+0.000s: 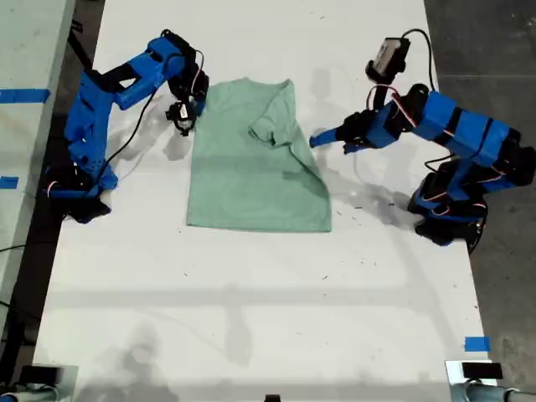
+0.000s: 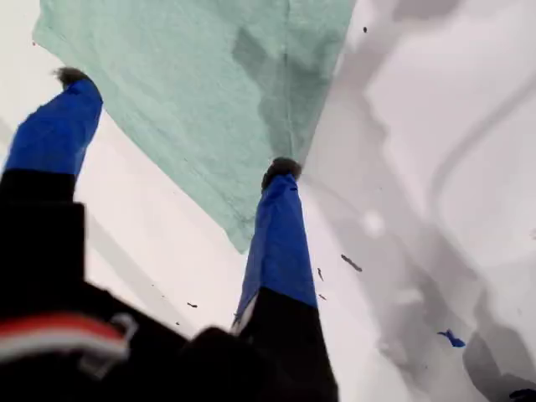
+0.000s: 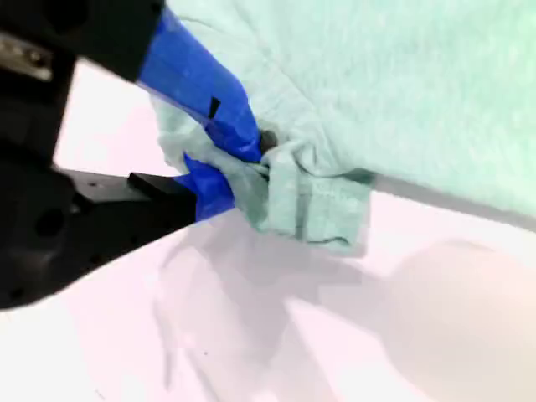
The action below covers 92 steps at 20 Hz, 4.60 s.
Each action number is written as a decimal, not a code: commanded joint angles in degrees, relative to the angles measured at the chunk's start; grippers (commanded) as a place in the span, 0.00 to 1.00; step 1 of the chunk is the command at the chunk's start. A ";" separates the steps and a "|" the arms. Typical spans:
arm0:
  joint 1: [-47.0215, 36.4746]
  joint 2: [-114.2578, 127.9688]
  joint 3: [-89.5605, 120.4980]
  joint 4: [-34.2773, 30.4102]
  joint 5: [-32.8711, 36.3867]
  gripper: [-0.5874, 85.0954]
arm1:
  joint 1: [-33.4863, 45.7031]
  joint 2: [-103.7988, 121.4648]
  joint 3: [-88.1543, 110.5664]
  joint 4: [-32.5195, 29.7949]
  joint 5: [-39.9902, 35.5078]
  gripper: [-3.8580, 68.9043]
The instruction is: Fold tshirt
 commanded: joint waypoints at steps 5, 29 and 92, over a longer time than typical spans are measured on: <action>13.10 16.35 -1.05 -8.53 1.76 0.01 | -0.97 4.75 1.32 -1.67 1.05 0.53; 27.77 34.63 20.39 6.59 -14.94 0.26 | -6.42 11.69 8.96 0.00 4.22 0.52; 51.33 62.23 56.07 1.05 -39.55 0.21 | -25.31 -38.14 -24.26 -17.58 12.39 0.04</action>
